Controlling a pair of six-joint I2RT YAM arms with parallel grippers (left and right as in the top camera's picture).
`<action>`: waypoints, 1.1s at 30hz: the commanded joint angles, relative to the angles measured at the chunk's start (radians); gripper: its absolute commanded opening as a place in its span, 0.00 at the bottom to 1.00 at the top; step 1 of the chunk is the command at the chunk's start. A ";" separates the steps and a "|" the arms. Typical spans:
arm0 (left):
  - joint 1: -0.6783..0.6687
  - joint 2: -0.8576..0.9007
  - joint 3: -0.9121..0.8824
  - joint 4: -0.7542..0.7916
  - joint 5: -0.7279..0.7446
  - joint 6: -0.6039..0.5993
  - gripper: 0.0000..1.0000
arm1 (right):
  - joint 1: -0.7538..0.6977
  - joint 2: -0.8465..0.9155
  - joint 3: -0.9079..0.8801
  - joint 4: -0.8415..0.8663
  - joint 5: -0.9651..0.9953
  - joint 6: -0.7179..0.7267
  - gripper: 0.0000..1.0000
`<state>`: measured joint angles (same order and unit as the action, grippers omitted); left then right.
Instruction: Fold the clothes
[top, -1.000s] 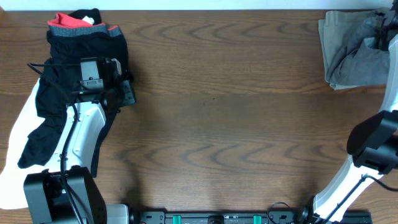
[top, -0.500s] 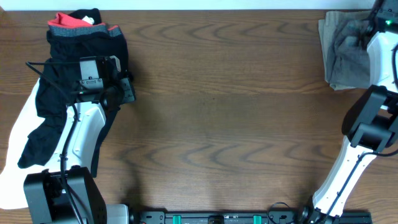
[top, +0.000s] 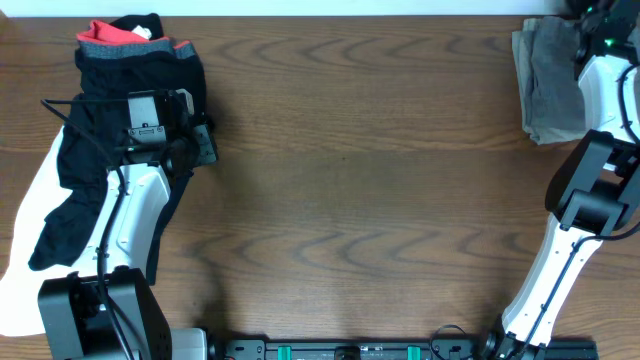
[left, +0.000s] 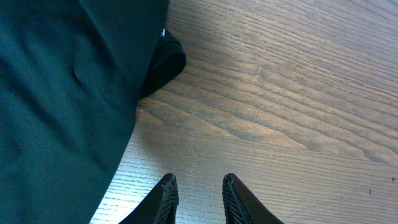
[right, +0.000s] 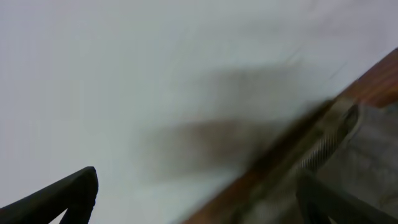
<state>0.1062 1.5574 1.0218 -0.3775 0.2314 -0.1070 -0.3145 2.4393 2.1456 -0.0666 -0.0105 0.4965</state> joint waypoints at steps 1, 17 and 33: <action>-0.001 0.013 0.015 -0.002 -0.008 0.009 0.27 | 0.007 -0.056 0.008 -0.083 -0.080 -0.220 0.99; -0.001 0.013 0.015 0.009 -0.009 0.009 0.27 | 0.002 -0.015 0.007 -0.307 -0.016 -0.444 0.01; -0.001 0.013 0.015 0.013 -0.008 0.005 0.27 | 0.018 0.167 0.008 -0.266 -0.106 -0.455 0.01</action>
<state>0.1062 1.5581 1.0218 -0.3649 0.2314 -0.1070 -0.3092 2.6045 2.1456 -0.3222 -0.0738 0.0631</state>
